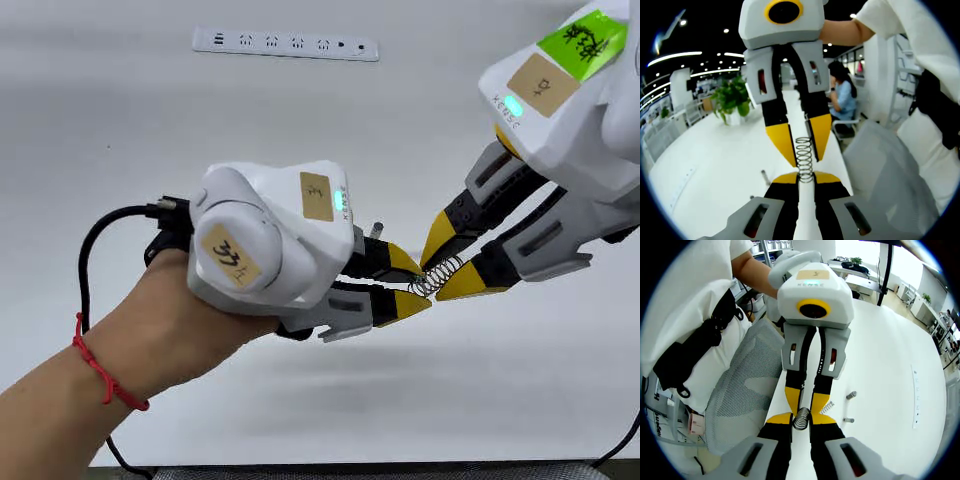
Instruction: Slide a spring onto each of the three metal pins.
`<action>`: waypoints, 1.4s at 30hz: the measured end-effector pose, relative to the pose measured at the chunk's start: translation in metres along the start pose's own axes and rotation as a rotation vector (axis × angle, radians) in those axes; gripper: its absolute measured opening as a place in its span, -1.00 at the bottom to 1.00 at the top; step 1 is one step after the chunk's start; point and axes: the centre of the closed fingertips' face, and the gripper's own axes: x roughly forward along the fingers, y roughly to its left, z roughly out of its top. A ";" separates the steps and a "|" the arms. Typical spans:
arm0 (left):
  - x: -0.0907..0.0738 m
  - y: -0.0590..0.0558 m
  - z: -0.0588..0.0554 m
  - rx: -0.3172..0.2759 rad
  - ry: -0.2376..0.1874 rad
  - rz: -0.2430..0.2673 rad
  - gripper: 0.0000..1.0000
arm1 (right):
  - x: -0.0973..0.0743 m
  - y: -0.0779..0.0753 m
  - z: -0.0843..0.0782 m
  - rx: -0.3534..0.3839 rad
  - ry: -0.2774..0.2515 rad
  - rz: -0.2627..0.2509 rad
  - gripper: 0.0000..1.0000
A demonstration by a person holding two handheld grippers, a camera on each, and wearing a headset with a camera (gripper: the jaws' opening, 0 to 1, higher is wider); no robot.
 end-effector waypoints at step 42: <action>-0.008 0.006 -0.002 -0.057 -0.050 0.042 -0.74 | 0.002 -0.006 0.011 0.025 0.010 -0.034 -0.76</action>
